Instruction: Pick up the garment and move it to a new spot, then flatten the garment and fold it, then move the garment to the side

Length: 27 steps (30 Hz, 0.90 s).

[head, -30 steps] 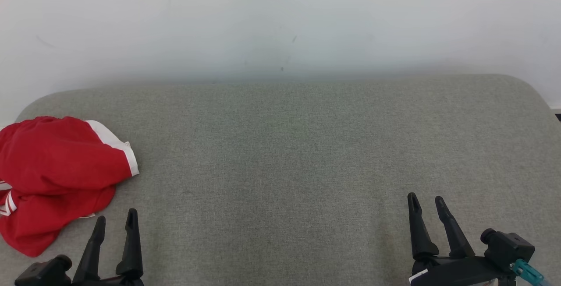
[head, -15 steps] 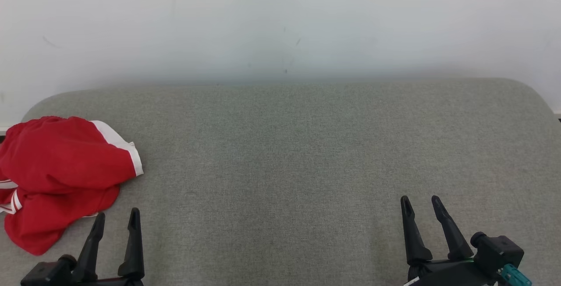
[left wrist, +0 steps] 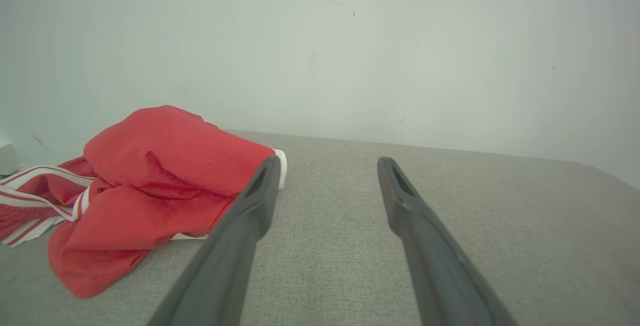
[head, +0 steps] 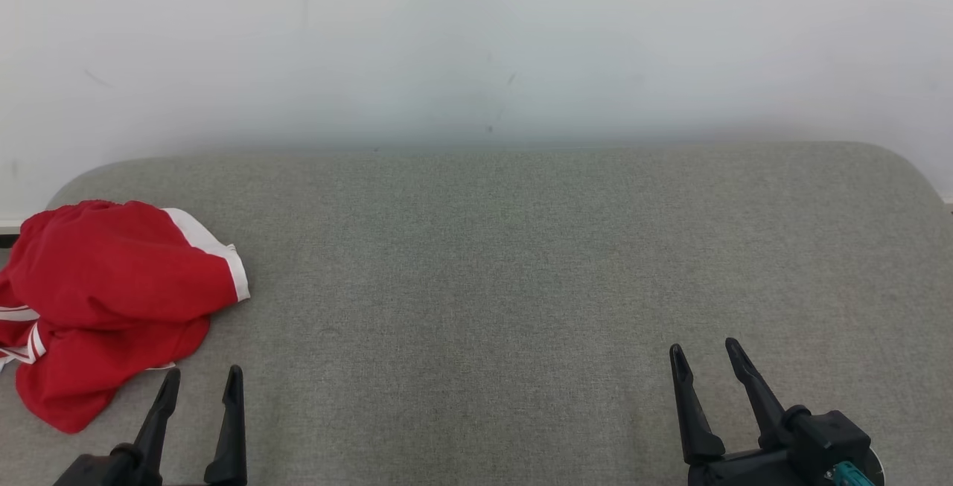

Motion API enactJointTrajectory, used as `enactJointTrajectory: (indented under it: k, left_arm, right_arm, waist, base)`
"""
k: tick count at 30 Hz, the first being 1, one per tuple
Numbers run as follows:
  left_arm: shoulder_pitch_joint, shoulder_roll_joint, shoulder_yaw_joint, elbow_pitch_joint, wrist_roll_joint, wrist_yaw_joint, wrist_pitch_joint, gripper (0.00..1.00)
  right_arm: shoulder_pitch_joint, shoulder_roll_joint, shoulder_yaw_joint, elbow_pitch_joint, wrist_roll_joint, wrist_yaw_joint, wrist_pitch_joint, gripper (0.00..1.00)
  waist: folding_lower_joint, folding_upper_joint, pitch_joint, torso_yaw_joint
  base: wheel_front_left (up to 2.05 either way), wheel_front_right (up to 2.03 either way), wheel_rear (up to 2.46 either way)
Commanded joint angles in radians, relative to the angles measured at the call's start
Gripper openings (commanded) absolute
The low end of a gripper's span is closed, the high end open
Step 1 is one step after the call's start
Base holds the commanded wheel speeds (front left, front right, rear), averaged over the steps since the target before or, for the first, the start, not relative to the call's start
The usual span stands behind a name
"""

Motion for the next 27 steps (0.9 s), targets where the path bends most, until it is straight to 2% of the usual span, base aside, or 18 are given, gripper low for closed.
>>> enactJointTrajectory:
  k: [1, 11, 20, 27]
  left_arm:
    - [0.013, 0.006, 0.000, -0.005, 0.014, -0.001, -0.008, 1.00]
    - [0.031, 0.012, 0.002, -0.022, 0.036, -0.002, 0.028, 1.00]
    - [0.045, 0.022, 0.006, -0.056, 0.064, 0.009, 0.103, 1.00]
    - [0.053, 0.025, 0.006, -0.077, 0.054, 0.017, 0.120, 1.00]
  right_arm:
    - [0.005, -0.003, 0.002, -0.010, -0.021, -0.002, 0.001, 1.00]
    - [0.029, -0.003, -0.002, -0.052, -0.077, -0.002, 0.038, 1.00]
    - [0.042, -0.003, -0.006, -0.075, -0.130, -0.002, 0.087, 1.00]
    - [0.050, -0.003, -0.013, -0.096, -0.121, -0.002, 0.115, 1.00]
  waist:
    - [0.0000, 0.0000, -0.002, 0.001]
    - [0.0000, 0.0000, -0.005, 0.006]
    - [0.0000, 0.0000, -0.007, 0.008]
    - [0.0000, 0.0000, -0.007, 0.006]
  base:
    - [0.00, 0.00, 0.00]
    - [0.00, 0.00, 0.00]
    - [0.00, 0.00, 0.00]
    - [0.00, 0.00, 0.00]
